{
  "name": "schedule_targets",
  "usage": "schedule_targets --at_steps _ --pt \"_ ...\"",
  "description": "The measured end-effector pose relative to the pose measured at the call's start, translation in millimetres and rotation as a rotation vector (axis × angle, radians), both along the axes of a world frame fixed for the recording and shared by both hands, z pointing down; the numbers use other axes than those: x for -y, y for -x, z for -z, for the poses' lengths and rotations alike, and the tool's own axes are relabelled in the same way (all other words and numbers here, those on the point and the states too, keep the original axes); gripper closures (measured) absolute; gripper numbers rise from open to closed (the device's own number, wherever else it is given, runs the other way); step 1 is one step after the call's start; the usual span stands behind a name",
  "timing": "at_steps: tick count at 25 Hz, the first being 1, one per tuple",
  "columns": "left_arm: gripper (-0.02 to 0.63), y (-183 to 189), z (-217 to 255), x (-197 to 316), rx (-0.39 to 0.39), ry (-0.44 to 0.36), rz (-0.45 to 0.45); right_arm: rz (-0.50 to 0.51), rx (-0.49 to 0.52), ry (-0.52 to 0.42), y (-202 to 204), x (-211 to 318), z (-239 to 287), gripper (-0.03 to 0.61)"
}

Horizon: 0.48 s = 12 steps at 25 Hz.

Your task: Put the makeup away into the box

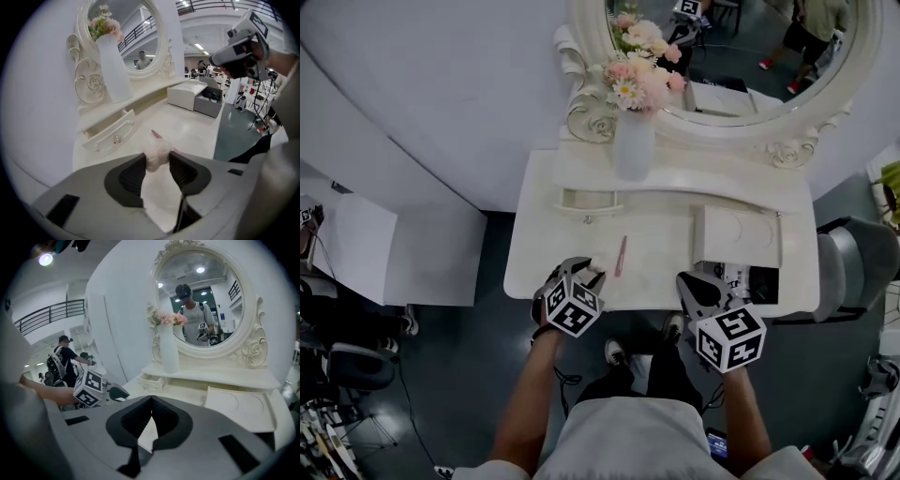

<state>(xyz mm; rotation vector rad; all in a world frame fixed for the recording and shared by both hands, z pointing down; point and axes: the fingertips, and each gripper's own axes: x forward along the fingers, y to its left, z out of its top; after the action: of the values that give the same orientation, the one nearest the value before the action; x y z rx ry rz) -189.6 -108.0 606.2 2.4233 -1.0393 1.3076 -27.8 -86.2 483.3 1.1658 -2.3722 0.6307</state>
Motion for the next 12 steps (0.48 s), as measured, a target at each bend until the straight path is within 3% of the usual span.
schedule_targets --at_steps 4,12 --pt "0.425 -10.4 35.9 -7.4 -0.027 -0.073 0.006 -0.036 0.004 -0.023 -16.9 -14.4 11.9 0.578" --pt "0.425 -64.9 100.1 -13.1 -0.082 -0.203 -0.088 -0.118 -0.006 -0.083 -57.7 -31.2 38.1 0.578"
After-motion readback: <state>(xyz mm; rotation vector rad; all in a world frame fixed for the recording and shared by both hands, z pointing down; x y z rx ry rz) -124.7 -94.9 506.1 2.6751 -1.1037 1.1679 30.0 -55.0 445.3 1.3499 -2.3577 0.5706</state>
